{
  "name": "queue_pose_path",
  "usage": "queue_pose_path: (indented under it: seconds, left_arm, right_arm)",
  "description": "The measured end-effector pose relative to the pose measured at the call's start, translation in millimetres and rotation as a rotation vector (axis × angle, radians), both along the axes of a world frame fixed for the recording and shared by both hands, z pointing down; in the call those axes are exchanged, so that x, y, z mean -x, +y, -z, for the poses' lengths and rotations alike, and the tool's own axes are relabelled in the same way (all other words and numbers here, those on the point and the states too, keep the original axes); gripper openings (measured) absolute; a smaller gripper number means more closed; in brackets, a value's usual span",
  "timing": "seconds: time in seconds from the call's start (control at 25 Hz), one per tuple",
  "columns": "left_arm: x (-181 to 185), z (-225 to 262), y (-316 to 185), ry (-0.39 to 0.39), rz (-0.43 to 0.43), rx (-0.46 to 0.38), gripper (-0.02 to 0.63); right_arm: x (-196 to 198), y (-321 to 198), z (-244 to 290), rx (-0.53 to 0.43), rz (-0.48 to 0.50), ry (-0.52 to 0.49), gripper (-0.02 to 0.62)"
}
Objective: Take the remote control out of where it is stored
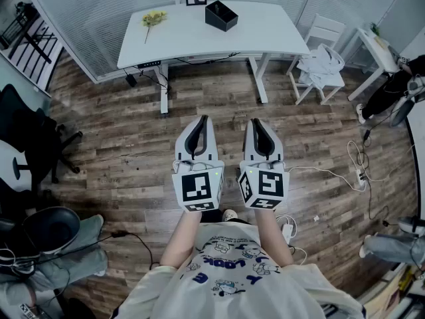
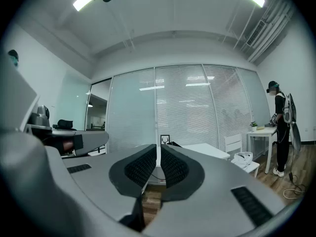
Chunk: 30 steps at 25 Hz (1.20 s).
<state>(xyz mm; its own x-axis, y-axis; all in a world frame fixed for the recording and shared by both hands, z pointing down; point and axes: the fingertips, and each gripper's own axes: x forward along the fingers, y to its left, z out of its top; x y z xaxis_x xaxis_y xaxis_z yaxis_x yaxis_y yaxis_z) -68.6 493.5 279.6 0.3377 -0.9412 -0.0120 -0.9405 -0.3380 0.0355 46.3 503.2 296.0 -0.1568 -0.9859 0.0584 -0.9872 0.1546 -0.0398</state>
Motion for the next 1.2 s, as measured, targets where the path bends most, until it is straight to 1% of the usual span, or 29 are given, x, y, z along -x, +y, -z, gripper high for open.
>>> queue_pose_path:
  seconds: [0.4, 0.6, 0.8, 1.0, 1.2]
  left_arm:
    - [-0.4, -1.5, -7.6, 0.013, -0.004, 0.002, 0.017]
    - [1.6, -3.0, -18.2, 0.009, 0.001, 0.004, 0.017]
    - [11.8, -8.9, -33.5, -0.004, 0.011, 0.008, 0.017]
    - [26.5, -13.3, -52.5, -0.024, 0.016, -0.006, 0.017]
    - [36.0, -19.3, -74.2, -0.022, 0.034, -0.008, 0.017]
  right_arm:
    - [-3.4, -9.8, -1.9, -0.001, -0.010, -0.003, 0.048]
    - [-0.7, -21.8, -2.5, -0.005, 0.010, -0.014, 0.048]
    - [4.3, -38.1, -5.6, -0.007, 0.009, -0.012, 0.049]
    - [13.4, -56.3, -9.2, -0.023, 0.008, -0.008, 0.049]
    - [12.9, -74.7, -14.0, -0.023, 0.000, -0.006, 0.049]
